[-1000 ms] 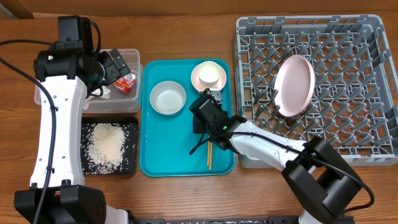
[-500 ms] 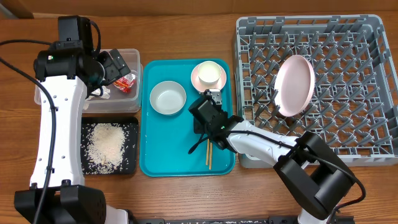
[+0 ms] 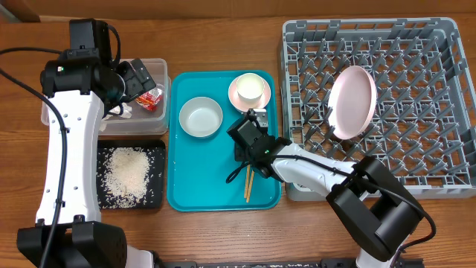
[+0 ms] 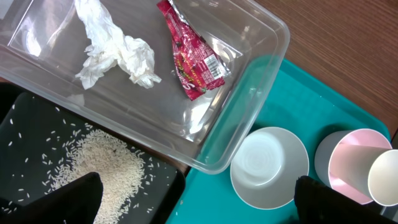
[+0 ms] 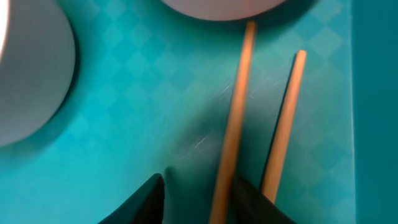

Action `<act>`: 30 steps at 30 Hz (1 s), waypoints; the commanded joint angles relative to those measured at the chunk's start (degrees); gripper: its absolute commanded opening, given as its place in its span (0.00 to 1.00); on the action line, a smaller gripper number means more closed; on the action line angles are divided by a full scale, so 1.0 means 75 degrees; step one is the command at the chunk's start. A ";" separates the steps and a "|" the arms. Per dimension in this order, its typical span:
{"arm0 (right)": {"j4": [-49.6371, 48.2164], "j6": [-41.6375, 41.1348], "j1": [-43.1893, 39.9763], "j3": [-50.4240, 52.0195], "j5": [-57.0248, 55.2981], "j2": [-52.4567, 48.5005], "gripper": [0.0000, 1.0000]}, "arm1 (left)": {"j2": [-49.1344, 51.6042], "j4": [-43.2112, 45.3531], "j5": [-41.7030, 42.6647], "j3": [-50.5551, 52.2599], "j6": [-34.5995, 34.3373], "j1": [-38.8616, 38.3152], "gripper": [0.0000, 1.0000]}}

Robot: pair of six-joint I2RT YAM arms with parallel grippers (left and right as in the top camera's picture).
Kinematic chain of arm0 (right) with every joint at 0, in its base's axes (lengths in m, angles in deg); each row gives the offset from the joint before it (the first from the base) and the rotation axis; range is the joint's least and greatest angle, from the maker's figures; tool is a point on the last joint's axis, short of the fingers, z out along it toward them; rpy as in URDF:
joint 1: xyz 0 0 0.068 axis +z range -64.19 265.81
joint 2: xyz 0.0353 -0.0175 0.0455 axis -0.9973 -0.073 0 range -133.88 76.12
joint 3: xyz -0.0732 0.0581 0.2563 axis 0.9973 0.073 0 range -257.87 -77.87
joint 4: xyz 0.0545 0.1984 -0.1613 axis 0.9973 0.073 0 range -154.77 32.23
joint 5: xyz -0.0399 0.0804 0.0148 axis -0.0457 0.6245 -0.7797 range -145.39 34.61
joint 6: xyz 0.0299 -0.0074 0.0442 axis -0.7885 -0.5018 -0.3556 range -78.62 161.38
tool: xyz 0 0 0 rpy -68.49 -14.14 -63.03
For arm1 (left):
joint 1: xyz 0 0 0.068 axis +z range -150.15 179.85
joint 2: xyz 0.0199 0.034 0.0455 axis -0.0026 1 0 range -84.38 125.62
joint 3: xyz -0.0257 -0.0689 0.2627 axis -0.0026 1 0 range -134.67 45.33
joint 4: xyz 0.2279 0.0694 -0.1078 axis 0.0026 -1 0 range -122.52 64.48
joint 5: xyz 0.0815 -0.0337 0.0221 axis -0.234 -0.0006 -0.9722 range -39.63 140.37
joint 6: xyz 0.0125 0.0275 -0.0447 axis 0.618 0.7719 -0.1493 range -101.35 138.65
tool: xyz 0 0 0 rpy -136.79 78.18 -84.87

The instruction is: Sort waste into correct bins and load items into the dishwasher

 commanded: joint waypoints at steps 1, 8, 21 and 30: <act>0.0117 -0.0052 -0.0035 0.0093 0.0446 -0.0146 0.22 | -0.0035 0.0000 -0.0076 -0.0061 0.0166 -0.0050 1.00; -0.0029 -0.0052 -0.0035 0.0093 0.0443 -0.0137 0.13 | -0.0035 0.0000 -0.0076 -0.0061 0.0166 -0.0050 1.00; 0.0487 0.0015 -0.0035 -0.0079 0.0446 0.1285 0.04 | -0.0035 0.0000 -0.0076 -0.0061 0.0166 -0.0050 1.00; 0.1562 0.1154 -0.0079 -0.0079 0.0443 0.2833 0.04 | -0.0035 0.0000 -0.0076 -0.0061 0.0166 -0.0050 1.00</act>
